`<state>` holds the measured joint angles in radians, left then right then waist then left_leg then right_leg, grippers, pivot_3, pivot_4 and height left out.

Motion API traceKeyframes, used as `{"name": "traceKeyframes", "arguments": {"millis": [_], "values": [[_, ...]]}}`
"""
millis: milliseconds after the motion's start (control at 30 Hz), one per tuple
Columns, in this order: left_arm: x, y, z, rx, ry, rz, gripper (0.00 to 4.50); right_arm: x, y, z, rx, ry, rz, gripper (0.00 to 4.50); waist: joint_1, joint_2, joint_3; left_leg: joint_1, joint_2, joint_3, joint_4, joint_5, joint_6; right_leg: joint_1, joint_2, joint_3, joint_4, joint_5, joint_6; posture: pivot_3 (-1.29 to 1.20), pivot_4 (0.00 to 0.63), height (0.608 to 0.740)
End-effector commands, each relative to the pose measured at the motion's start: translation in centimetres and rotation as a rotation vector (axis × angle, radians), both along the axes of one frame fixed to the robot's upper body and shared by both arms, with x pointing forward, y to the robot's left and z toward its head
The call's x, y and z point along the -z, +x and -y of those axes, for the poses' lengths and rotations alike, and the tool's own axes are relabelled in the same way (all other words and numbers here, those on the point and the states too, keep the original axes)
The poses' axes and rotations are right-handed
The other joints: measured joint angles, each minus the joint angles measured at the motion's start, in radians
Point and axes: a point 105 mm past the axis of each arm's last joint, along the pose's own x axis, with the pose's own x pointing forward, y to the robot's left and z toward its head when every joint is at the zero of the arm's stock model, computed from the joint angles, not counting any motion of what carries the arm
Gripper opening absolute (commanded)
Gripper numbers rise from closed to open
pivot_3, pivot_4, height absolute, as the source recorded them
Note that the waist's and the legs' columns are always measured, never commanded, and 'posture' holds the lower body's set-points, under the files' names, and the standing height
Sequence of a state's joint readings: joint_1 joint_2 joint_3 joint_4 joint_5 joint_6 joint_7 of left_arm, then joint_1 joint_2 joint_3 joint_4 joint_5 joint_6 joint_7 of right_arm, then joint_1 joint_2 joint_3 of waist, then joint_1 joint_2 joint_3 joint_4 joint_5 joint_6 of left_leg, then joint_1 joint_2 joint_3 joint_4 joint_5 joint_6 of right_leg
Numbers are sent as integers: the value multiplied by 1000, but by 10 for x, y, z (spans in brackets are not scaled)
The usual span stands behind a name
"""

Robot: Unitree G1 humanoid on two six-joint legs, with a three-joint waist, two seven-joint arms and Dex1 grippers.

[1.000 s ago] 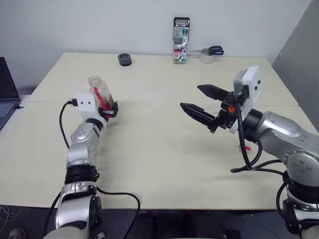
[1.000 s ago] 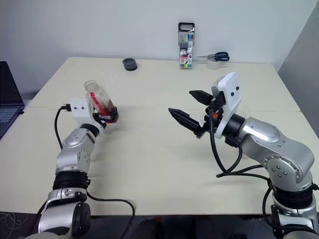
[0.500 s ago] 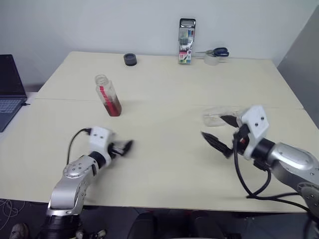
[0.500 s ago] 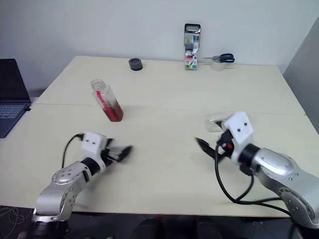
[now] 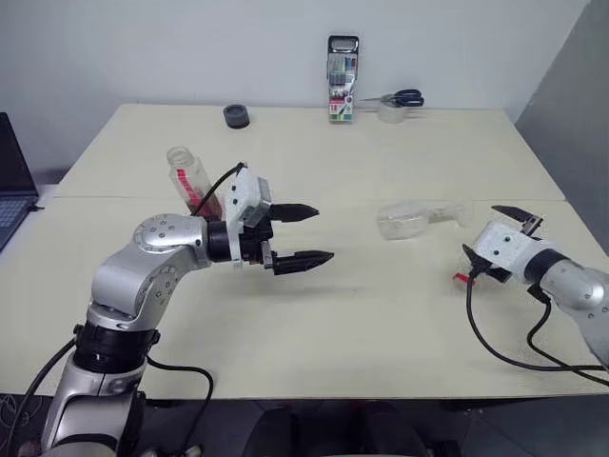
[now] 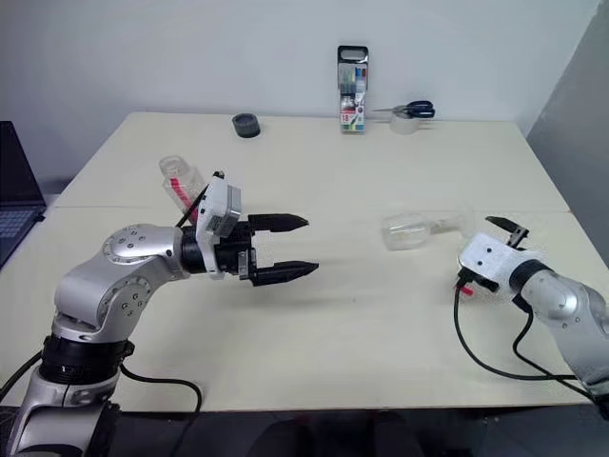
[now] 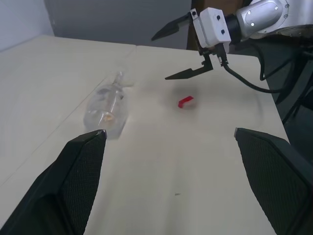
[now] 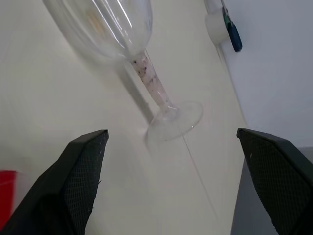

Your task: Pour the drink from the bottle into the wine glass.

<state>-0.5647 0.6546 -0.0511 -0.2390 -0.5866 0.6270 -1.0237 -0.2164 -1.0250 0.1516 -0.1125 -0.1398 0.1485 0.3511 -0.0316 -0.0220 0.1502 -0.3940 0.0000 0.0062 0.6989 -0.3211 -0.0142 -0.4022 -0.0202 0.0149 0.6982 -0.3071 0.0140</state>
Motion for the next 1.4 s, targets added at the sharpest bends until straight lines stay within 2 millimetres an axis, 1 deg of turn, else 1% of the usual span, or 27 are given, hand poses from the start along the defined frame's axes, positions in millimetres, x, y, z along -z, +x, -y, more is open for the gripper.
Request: {"name": "traceKeyframes", "arguments": {"millis": [33, 133, 200, 333, 433, 600, 767, 933, 1133, 1167, 1200, 1233, 1367, 1400], "values": [[-2, 9, 0, -36, -12, 48, 4472, 2, 13, -3, -53, -50, 30, 4500, 0, 0, 0, 0, 0, 0, 0, 0, 0, 0, 0, 0, 0, 0, 0, 0, 150, 740], [4, 13, 2, -59, -26, 45, 4472, 8, 25, -11, -89, -47, 27, 4500, 0, 0, 0, -1, 0, 0, 0, 0, 0, -1, 0, 0, 0, 0, 0, 0, 150, 740], [5, 12, 5, -58, -35, 42, 4472, 10, 30, -13, -108, -67, 24, 4500, 1, 0, 0, -1, 0, 0, 0, 0, 0, -1, 0, 0, 0, 0, 0, 0, 150, 740], [7, 5, 12, -49, -50, 33, 4472, 14, 43, -13, -94, -52, 16, 4500, 1, 0, 0, -2, 0, 0, 1, 0, 0, -1, -1, 0, 0, 0, 0, 0, 150, 740], [11, 5, 11, -75, -65, 23, 4472, 17, 55, -12, -97, -91, 26, 4500, -1, 0, 0, -2, 0, 0, 1, 0, 0, -1, -1, 0, 0, 0, 0, 0, 150, 740], [11, 5, 12, -86, -74, 20, 4472, 17, 73, -7, -80, -144, 31, 4500, -1, 0, 0, -1, 0, 1, 1, 0, 0, -2, -1, 0, 1, 0, 0, 0, 150, 740], [11, 5, 14, -89, -76, 20, 4472, 19, 88, -12, -86, -177, 34, 4500, -2, 0, 0, -1, 0, 1, 1, 0, -1, -2, -1, 0, 1, 0, 0, 0, 150, 740], [8, 7, 13, -89, -74, 25, 4472, 19, 98, -15, -95, -226, 36, 4500, -3, 0, 0, -1, 0, 1, 1, 0, -1, -2, -1, 1, 1, 0, 0, 0, 150, 740], [6, 8, 12, -94, -74, 25, 4472, 18, 100, -12, -110, -290, 35, 4500, -3, 1, 0, -1, 0, 1, 1, 1, -1, -2, -1, 1, 1, 0, 0, 0, 150, 740], [6, 8, 11, -95, -73, 24, 4500, 18, 101, -11, -113, -298, 35, 4116, -3, 0, 0, -1, 0, 1, 1, 1, -1, -2, -1, 1, 1, 0, 0, 0, 150, 740], [6, 8, 12, -93, -74, 23, 4500, 18, 101, -10, -112, -311, 35, 3928, -3, 1, 0, -1, 0, 1, 1, 1, -1, -2, -1, 1, 1, 0, 0, 0, 150, 740], [5, 7, 13, -91, -74, 23, 4500, 17, 101, -9, -115, -332, 38, 3616, -3, 1, 0, -1, 0, 1, 1, 1, -1, -2, -1, 1, 1, 0, 0, 0, 150, 740], [5, 7, 14, -87, -74, 21, 4500, 14, 103, -7, -116, -384, 50, 2113, -3, 1, 0, -1, 0, 1, 1, 1, -1, -2, -1, 1, 1, 0, 0, 0, 150, 740], [5, 7, 14, -86, -74, 20, 4500, 13, 103, -7, -113, -394, 53, 1808, -3, 1, 0, -1, 0, 1, 1, 1, -1, -2, -1, 1, 1, 0, 0, 0, 150, 740]]}}
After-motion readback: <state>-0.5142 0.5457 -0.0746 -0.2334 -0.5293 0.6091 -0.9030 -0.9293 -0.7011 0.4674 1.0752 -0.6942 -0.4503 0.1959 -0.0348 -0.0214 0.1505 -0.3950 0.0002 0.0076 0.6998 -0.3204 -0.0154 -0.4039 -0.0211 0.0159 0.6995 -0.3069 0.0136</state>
